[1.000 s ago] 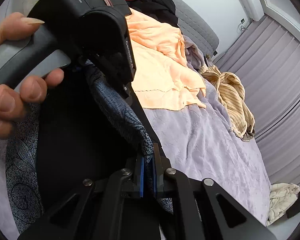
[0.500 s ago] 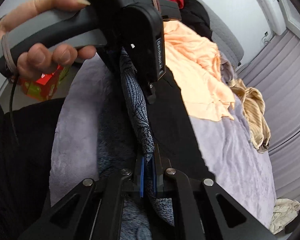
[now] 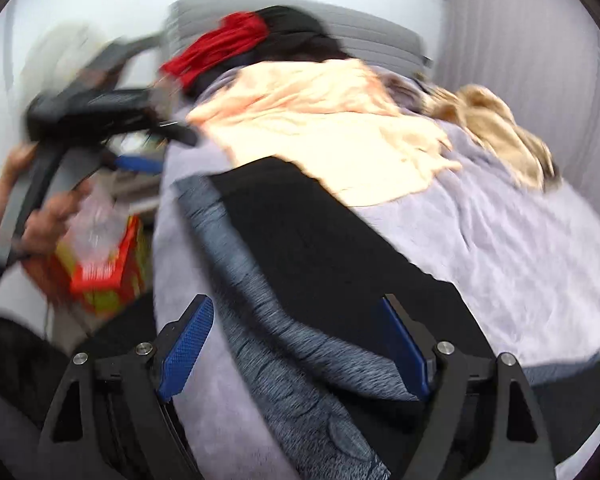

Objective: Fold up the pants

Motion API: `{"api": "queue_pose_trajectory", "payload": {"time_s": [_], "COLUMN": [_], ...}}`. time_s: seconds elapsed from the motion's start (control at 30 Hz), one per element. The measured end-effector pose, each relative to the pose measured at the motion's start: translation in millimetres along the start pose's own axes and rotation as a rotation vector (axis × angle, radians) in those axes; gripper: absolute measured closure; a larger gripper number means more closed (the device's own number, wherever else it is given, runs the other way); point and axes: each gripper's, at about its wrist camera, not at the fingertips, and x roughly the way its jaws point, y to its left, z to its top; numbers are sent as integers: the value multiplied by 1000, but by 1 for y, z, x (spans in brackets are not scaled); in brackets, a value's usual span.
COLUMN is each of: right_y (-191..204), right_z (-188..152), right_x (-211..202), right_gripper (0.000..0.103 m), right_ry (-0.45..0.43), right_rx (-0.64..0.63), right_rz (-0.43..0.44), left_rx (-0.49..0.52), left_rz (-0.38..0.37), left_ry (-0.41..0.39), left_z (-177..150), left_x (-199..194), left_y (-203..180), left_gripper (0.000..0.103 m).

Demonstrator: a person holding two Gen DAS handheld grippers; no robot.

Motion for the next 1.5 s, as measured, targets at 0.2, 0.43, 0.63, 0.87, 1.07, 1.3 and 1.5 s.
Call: {"api": "queue_pose_trajectory", "payload": {"time_s": [0.2,0.43,0.63,0.87,1.07,1.3,1.5], "right_y": [-38,-42,-161,-287,-268,-171,-136], "right_z": [-4,-60,-45,-61,-83,-137,-223], "right_x": [57,12,-48,32,0,-155,-172], "right_gripper": [17,17,0,1,92,93,68], "right_ry": [134,128,-22,381,312,-25,-6], "right_rx": [256,367,615,849,867,993,1065], "right_rz": [-132,-143,-540,-653,-636,-776,-729], "left_rx": [114,443,467,489,546,418,571], "left_rz": [-48,263,173,129,141,-77,-56], "left_ry": [59,195,190,271,269,363,385], "left_z": [-5,-83,-90,-105,-110,-103,-132], "left_x": [43,116,104,127,124,112,123], "left_y": [-64,-91,-131,-160,-162,-163,-197], "left_gripper": [1,1,1,1,1,1,1]}}
